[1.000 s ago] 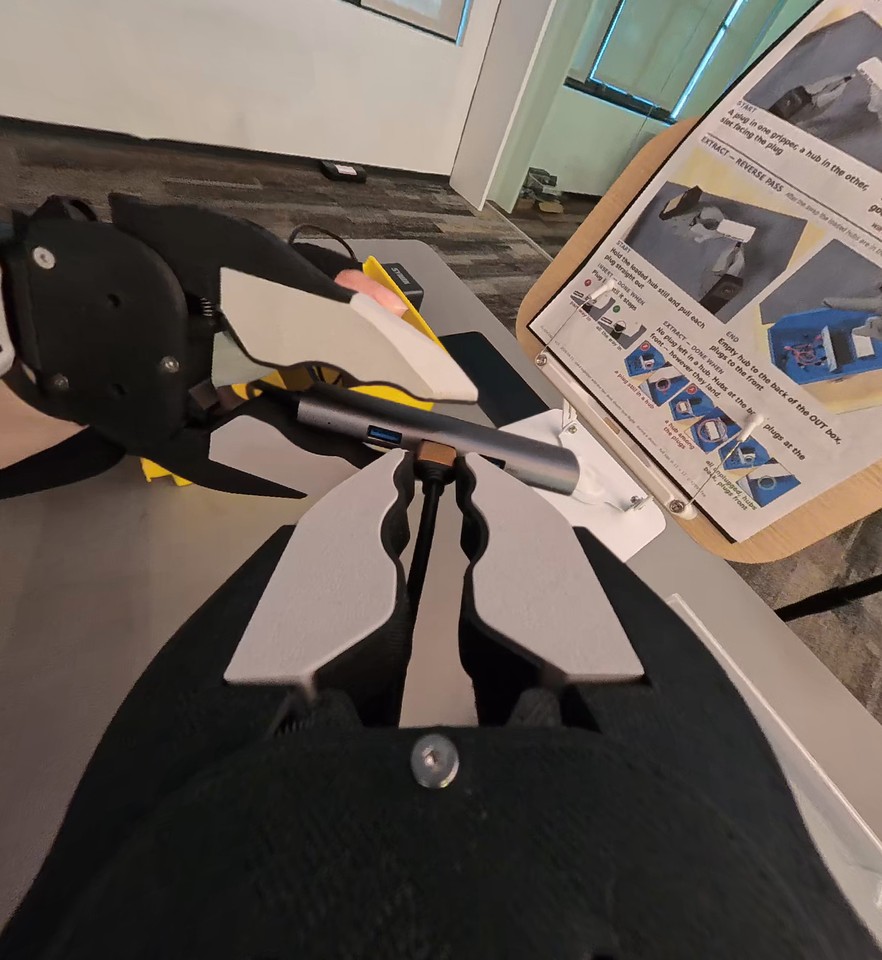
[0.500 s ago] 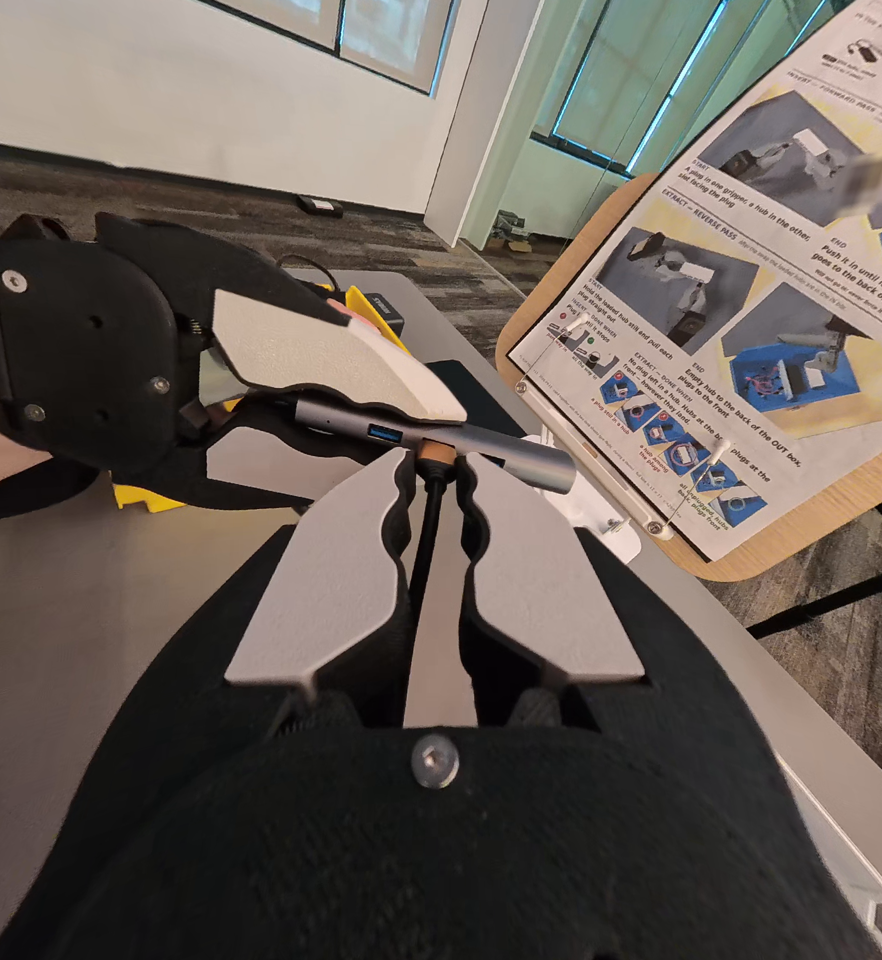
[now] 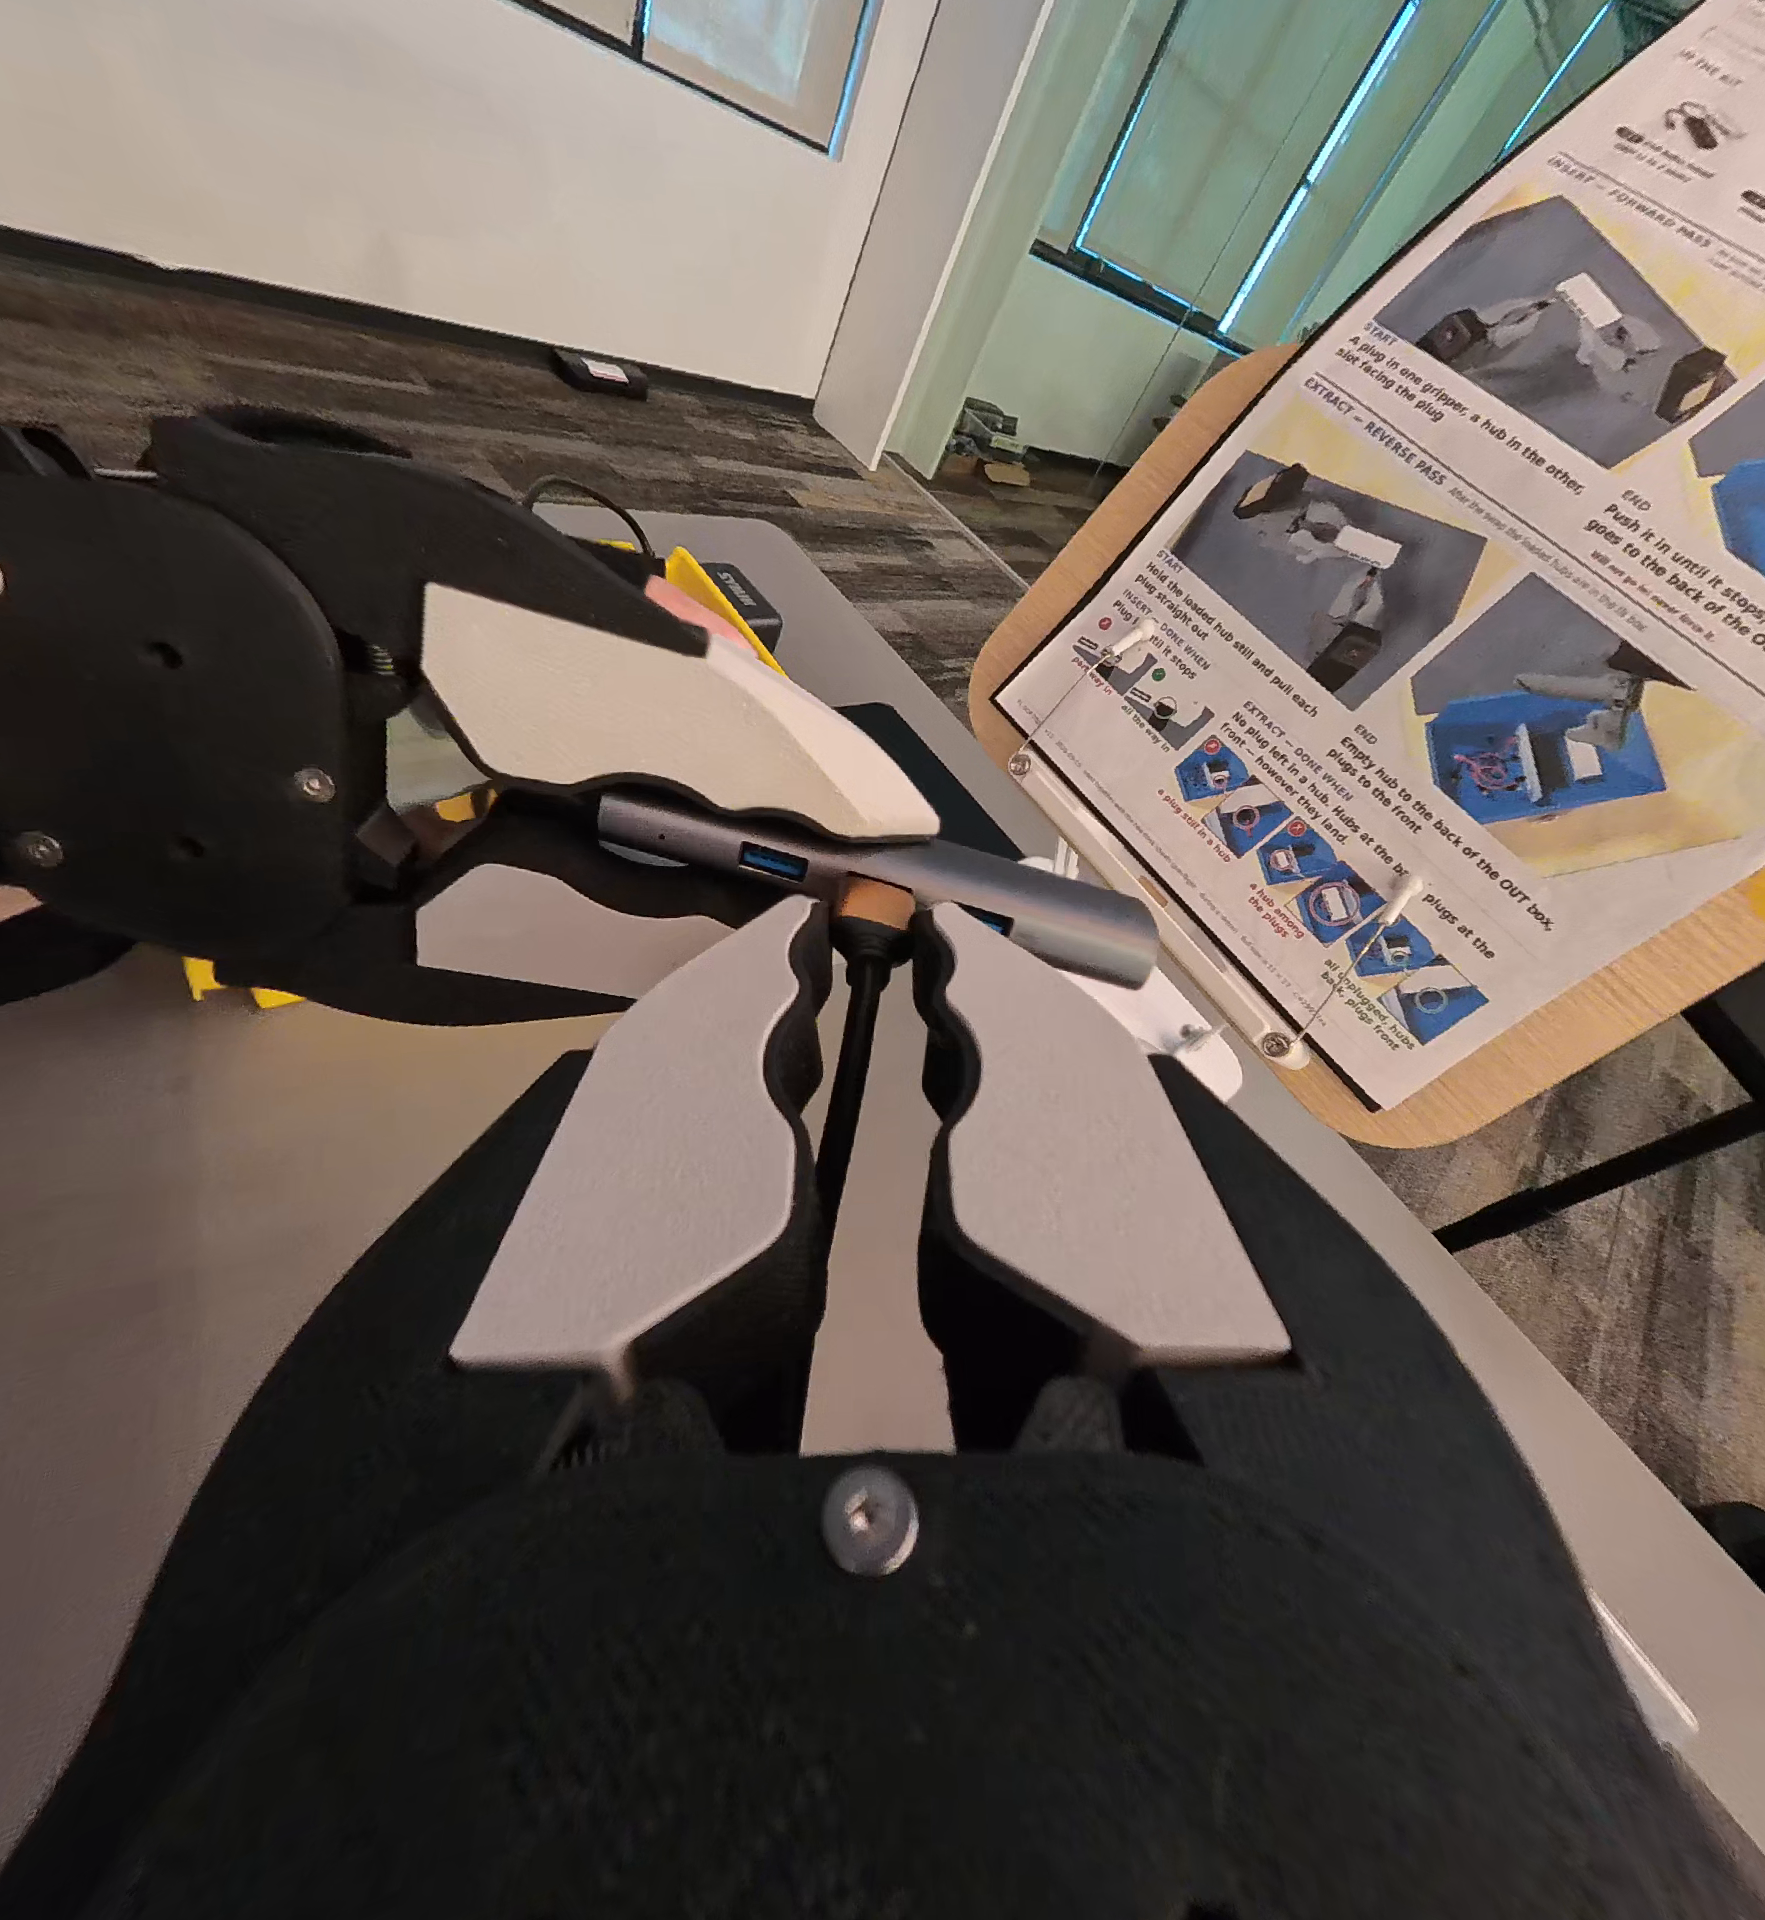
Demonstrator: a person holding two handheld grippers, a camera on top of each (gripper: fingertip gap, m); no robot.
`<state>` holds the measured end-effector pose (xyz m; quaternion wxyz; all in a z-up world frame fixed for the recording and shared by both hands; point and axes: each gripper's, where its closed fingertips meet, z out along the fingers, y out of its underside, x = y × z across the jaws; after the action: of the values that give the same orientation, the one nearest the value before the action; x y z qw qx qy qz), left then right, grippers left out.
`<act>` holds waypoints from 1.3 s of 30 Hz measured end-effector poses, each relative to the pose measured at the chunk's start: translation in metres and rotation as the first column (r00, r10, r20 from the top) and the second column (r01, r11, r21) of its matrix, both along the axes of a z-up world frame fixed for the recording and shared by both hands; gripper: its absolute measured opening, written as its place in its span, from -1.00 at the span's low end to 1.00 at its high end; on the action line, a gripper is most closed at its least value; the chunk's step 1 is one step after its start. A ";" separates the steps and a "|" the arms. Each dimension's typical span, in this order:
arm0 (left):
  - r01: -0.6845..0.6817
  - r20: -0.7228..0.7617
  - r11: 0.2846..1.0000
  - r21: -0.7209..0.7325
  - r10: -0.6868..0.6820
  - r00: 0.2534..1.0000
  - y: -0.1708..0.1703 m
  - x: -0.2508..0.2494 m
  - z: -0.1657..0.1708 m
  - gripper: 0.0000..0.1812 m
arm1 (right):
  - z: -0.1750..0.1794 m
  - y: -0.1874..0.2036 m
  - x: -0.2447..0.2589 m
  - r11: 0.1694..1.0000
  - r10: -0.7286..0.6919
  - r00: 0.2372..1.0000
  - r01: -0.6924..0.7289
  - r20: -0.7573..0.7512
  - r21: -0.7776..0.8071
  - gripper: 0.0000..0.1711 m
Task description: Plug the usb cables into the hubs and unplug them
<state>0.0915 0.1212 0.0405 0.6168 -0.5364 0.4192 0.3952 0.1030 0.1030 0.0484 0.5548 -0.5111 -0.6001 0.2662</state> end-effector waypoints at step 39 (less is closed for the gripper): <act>0.601 0.827 0.783 -0.160 -0.227 0.515 -0.036 0.003 0.034 -0.42 | 0.033 0.007 0.010 0.960 0.025 0.979 0.033 -0.205 0.278 -0.82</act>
<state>0.0948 0.0850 0.0747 0.6778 -0.6527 0.3082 -0.1396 0.1133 0.1103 0.0810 0.6812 -0.3984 -0.5699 0.2292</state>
